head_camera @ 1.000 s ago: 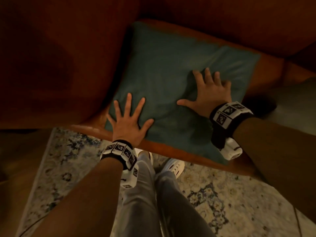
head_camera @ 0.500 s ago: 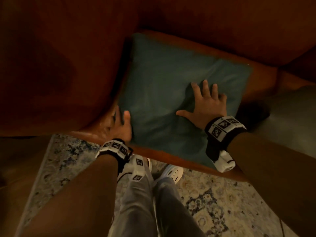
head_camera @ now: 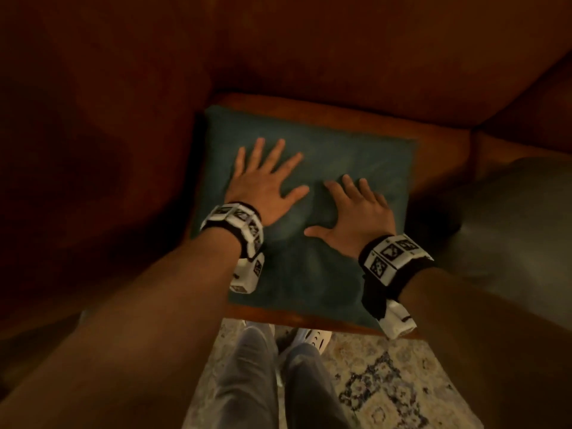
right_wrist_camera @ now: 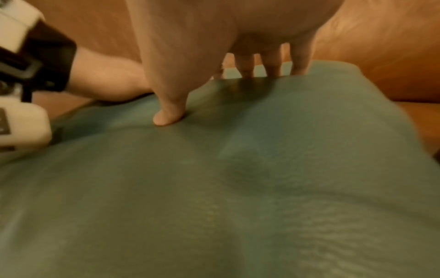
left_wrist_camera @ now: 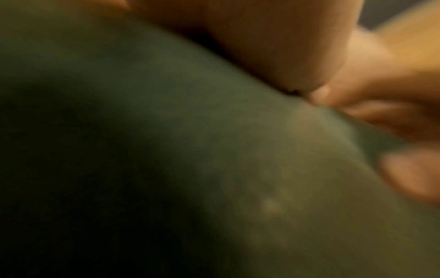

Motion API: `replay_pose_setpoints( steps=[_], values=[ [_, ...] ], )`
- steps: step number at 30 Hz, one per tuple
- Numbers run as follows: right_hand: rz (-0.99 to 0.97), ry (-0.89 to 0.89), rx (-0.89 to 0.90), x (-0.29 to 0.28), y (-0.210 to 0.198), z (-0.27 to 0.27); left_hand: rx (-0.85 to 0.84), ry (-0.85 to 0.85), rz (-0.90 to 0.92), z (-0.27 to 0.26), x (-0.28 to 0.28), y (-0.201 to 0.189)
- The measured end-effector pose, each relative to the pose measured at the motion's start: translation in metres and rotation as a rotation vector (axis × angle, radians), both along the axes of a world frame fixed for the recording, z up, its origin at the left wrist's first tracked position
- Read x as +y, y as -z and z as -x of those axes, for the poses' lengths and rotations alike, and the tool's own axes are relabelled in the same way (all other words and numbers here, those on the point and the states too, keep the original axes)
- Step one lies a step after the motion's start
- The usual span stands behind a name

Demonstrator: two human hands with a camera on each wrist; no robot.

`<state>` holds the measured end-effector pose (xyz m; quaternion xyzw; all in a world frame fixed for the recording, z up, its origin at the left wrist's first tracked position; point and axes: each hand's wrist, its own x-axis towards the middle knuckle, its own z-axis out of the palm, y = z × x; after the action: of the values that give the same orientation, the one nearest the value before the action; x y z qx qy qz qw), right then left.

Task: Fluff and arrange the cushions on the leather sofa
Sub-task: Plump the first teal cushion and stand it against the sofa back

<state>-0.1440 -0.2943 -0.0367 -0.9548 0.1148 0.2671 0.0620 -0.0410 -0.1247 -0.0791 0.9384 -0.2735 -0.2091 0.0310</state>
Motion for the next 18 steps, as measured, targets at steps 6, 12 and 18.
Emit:
replay_pose_setpoints(
  steps=[6, 12, 18],
  values=[
    [-0.099, 0.044, 0.104, 0.0, -0.018, -0.014, 0.398, -0.792, 0.048, -0.039, 0.035, -0.005],
    [0.022, -0.007, -0.032, -0.029, -0.029, -0.094, 0.025, 0.086, 0.157, -0.069, -0.036, -0.028],
    [0.017, 0.023, 0.225, -0.075, 0.021, -0.103, 0.335, -0.16, -0.182, -0.118, -0.007, 0.019]
  ],
)
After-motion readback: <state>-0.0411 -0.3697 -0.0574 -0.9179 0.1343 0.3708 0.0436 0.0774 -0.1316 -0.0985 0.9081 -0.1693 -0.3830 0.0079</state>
